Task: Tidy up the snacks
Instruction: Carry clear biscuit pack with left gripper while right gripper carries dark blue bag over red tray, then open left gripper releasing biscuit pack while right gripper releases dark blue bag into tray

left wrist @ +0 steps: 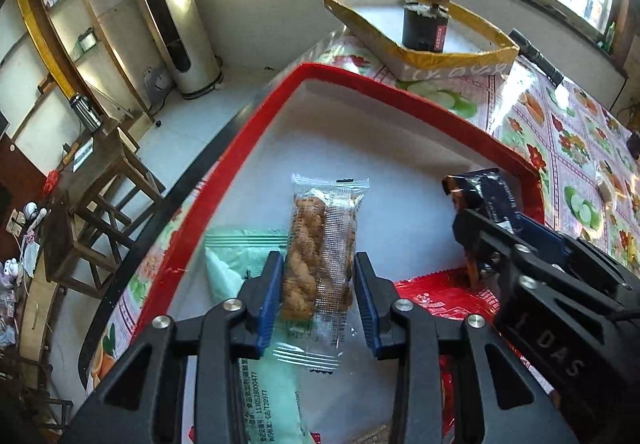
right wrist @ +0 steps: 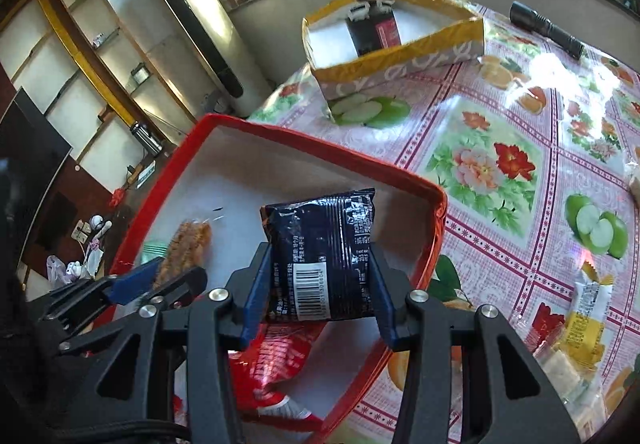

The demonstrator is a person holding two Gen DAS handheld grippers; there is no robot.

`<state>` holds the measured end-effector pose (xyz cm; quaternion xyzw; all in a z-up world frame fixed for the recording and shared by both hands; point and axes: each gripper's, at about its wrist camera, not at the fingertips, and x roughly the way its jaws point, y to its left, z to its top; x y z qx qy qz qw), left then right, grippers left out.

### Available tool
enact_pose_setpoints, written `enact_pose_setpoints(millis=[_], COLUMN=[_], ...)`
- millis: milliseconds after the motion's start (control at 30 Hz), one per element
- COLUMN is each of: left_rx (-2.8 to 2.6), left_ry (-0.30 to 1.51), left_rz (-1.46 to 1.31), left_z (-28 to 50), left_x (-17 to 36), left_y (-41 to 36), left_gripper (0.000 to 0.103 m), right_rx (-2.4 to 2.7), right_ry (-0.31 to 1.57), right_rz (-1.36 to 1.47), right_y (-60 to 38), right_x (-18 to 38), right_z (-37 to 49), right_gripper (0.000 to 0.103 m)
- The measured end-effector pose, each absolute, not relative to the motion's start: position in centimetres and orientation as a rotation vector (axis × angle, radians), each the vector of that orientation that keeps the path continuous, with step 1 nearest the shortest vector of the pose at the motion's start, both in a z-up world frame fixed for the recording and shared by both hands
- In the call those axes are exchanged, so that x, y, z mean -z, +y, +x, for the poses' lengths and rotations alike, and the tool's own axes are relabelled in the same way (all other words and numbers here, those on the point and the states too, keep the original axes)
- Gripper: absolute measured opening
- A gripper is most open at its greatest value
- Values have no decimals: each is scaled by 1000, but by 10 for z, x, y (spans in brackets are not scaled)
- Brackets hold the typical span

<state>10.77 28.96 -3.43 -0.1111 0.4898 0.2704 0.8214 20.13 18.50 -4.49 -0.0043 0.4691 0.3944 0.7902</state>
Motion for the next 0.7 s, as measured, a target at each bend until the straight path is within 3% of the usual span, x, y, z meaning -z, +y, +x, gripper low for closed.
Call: enact_pose_setpoints(millis=[167, 267, 467, 700], left_rx=[-575, -576, -587, -579], left_ry=[1051, 1056, 1032, 942], left_rz=[-257, -271, -280, -277], left_z=[106, 105, 97, 84], left_x=[34, 32, 19, -7], left_y=[292, 293, 290, 266], left_gripper=[44, 56, 69, 70], right_rx=[-861, -859, -853, -805], right_ry=[1019, 1013, 986, 946], right_rz=[-1, 5, 65, 153], right_y=[187, 184, 160, 110], right_x=[43, 40, 25, 7], right_z=[202, 202, 195, 181], right_gripper=[50, 55, 59, 67])
